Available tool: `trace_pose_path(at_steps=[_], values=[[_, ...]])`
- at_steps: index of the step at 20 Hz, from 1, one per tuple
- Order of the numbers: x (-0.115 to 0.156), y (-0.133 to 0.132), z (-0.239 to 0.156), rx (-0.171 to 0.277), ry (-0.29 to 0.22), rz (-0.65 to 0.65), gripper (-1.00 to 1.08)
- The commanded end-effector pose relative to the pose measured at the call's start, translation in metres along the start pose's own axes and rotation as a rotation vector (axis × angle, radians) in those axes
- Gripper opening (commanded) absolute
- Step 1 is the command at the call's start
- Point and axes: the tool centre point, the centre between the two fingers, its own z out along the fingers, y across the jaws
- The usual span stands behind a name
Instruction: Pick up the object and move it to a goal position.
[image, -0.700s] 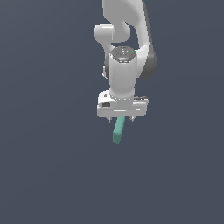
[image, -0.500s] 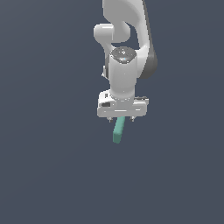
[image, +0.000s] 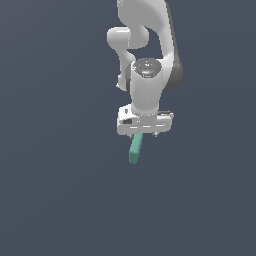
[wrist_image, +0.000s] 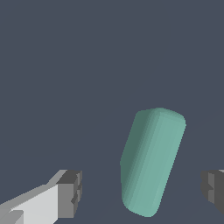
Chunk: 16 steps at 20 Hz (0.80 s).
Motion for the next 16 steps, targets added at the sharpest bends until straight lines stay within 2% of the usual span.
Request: trace_pose_path(at_steps=[1, 8, 16], values=[[0.000, 0.001, 0.000, 0.000, 0.000, 0.001, 1.00], [-0.001, 0.004, 0.003, -0.008, -0.003, 0.052, 1.00], [-0.004, 0.014, 0.012, -0.031, -0.012, 0.191, 1.00]])
